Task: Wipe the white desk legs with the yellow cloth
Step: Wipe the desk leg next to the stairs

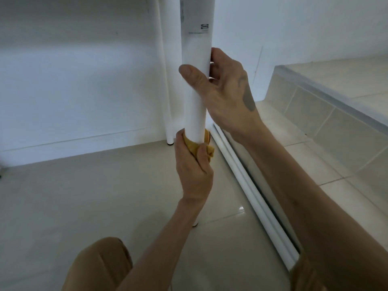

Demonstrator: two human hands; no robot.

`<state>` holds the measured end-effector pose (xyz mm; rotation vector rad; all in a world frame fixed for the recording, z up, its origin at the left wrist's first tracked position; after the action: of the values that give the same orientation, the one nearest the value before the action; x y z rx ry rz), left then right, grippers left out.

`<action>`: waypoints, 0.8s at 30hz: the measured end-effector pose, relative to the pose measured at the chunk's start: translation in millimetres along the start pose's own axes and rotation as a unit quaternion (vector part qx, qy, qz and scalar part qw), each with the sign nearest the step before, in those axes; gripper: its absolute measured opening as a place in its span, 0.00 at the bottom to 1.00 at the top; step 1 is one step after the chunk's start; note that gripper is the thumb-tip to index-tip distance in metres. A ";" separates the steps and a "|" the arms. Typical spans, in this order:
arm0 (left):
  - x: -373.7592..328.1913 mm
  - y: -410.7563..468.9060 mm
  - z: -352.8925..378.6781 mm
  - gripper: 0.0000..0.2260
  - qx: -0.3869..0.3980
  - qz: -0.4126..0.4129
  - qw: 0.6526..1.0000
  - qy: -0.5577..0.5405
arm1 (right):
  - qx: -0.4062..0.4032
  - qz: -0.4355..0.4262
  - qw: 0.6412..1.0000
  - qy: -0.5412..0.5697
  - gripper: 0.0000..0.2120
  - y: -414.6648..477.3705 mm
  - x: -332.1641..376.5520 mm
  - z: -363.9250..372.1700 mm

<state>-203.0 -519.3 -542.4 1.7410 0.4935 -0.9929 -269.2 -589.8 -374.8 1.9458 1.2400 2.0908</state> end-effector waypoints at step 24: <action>-27.6 22.8 -9.2 0.12 -0.036 -0.067 0.996 -0.044 | 0.000 0.018 1.000 0.022 0.16 -1.8 -4.8 -1.4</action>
<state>-198.9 -516.3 -505.8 1.6094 0.5899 -1.1276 -270.2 -591.7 -379.7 1.9488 1.2216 2.1610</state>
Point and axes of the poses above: each hand's wrist, its own y-axis towards the middle knuckle, its own z-axis out of the palm, x = y × z, the point moved 9 cm from there along y, towards the middle knuckle, and after that the axes turned 10 degrees about y, right-handed, at the moved point
